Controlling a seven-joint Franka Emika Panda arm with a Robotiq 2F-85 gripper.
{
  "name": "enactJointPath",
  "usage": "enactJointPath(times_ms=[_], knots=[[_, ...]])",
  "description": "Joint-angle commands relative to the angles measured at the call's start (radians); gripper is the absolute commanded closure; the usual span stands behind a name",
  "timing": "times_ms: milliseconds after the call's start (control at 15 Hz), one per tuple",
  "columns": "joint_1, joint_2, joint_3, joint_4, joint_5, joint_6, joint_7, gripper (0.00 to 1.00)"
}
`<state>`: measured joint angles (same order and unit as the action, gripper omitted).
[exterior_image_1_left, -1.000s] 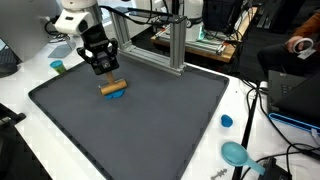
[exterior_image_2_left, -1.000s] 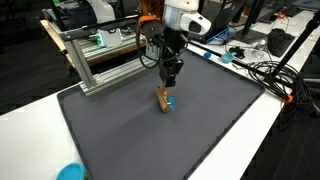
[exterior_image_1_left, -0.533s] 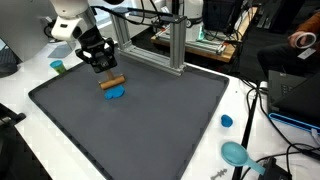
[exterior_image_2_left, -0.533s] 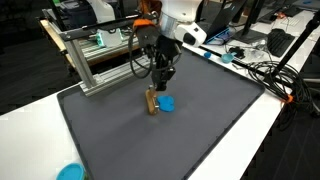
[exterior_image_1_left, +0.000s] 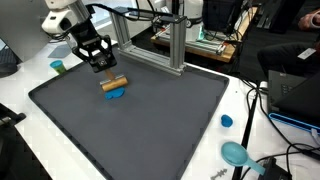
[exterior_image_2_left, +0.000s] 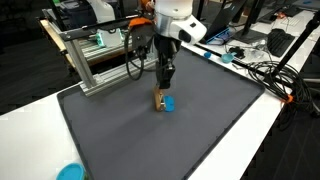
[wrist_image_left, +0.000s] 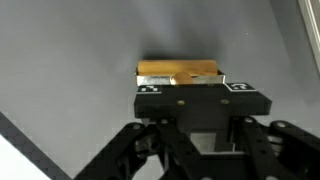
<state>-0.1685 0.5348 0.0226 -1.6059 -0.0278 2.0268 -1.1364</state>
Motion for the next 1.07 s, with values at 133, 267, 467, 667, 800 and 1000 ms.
enactJointPath(times_ms=[133,267,467,667,800,1000], knots=[[-0.024,-0.017,0.019,-0.008,0.091,0.039,-0.009,0.77],[-0.018,-0.015,0.014,-0.022,0.089,0.101,0.004,0.77],[-0.009,-0.011,0.01,-0.056,0.062,0.171,0.003,0.77],[0.0,-0.024,0.007,-0.105,0.025,0.175,-0.023,0.77],[0.005,-0.034,0.005,-0.132,0.005,0.166,-0.038,0.77],[-0.004,-0.047,0.023,-0.165,0.034,0.201,-0.057,0.77]])
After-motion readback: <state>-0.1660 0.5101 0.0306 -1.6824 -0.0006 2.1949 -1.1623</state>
